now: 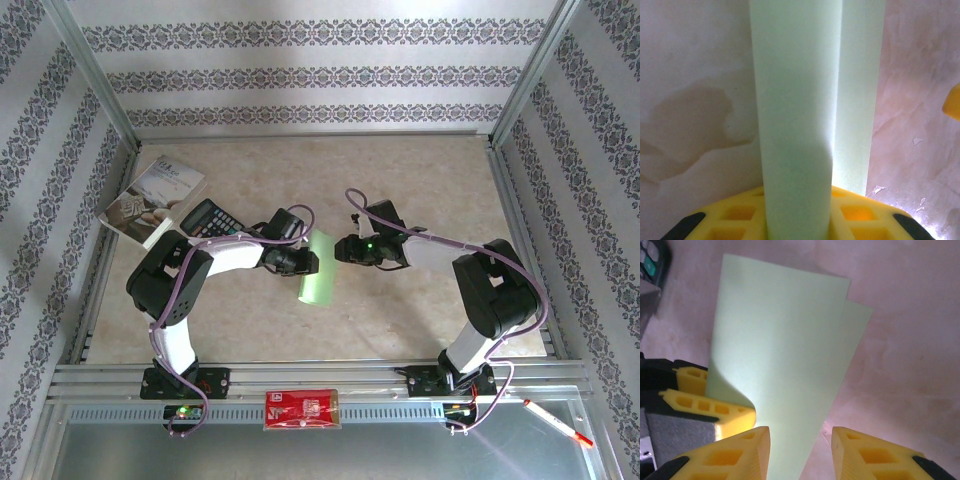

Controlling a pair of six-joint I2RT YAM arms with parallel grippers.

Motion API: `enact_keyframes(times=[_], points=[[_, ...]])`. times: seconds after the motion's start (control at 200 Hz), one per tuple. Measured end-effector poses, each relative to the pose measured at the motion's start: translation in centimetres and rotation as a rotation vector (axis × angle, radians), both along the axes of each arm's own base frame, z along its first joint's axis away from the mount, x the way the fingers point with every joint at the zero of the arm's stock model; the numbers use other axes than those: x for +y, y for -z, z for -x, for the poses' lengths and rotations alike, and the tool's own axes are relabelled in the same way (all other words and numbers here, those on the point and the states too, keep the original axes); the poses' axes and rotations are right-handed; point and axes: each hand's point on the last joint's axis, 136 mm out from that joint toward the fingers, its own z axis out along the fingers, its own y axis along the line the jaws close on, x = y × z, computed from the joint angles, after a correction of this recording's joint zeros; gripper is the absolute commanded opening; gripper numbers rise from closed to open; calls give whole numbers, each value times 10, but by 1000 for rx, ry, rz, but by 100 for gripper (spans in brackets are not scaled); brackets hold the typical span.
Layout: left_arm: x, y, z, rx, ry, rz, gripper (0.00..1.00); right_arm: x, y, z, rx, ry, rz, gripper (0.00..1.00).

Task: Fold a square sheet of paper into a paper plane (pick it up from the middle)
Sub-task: First fold the square sheet of paper in half at the center of the table.

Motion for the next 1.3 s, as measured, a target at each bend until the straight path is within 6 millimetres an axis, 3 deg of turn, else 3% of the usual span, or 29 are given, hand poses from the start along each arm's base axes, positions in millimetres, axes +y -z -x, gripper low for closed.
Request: enact_keyframes(times=[0.325, 0.694, 1.054, 1.299], points=[[1, 0, 4, 15, 22, -11, 28, -4, 2, 9, 23, -22, 25, 38], [3, 0, 7, 26, 79, -53, 33, 8, 10, -19, 38, 4, 20, 38], [4, 0, 9, 15, 114, -77, 36, 6, 28, -28, 64, 23, 52, 37], [5, 0, 9, 9, 139, -94, 38, 7, 29, -32, 87, 37, 48, 36]])
